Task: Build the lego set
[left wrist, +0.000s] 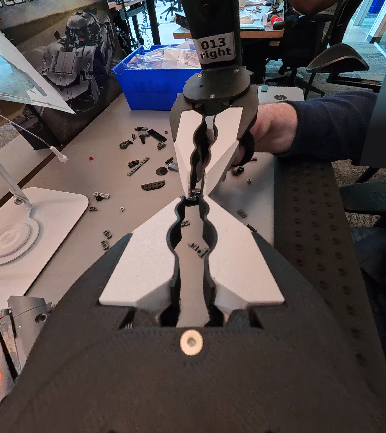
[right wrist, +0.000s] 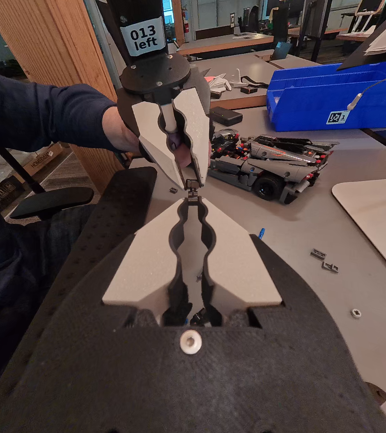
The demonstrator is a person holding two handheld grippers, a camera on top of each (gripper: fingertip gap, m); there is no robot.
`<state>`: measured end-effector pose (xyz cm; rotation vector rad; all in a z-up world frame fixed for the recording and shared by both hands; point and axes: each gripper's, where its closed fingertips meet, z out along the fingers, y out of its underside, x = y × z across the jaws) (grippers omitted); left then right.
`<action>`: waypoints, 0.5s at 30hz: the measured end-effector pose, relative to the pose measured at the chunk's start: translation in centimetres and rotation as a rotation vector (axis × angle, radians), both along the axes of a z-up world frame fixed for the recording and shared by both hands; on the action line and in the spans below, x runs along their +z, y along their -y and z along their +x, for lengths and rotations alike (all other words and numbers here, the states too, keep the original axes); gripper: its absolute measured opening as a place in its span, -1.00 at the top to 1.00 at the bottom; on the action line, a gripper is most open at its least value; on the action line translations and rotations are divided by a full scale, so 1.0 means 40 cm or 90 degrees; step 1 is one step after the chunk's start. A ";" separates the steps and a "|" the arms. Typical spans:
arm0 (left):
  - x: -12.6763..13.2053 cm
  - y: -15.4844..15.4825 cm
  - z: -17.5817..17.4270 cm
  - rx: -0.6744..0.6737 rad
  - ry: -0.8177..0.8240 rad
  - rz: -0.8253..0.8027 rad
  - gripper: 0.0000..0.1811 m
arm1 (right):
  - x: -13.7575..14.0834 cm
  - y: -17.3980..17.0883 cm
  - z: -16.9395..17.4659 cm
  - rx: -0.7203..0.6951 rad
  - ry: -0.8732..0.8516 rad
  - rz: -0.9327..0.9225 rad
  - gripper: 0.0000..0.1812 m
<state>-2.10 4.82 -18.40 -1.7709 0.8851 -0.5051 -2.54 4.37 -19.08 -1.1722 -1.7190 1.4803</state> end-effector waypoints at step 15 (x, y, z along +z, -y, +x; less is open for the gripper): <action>-0.004 0.005 0.000 -0.010 -0.001 -0.015 0.90 | -0.005 0.003 0.001 0.002 0.005 0.013 0.94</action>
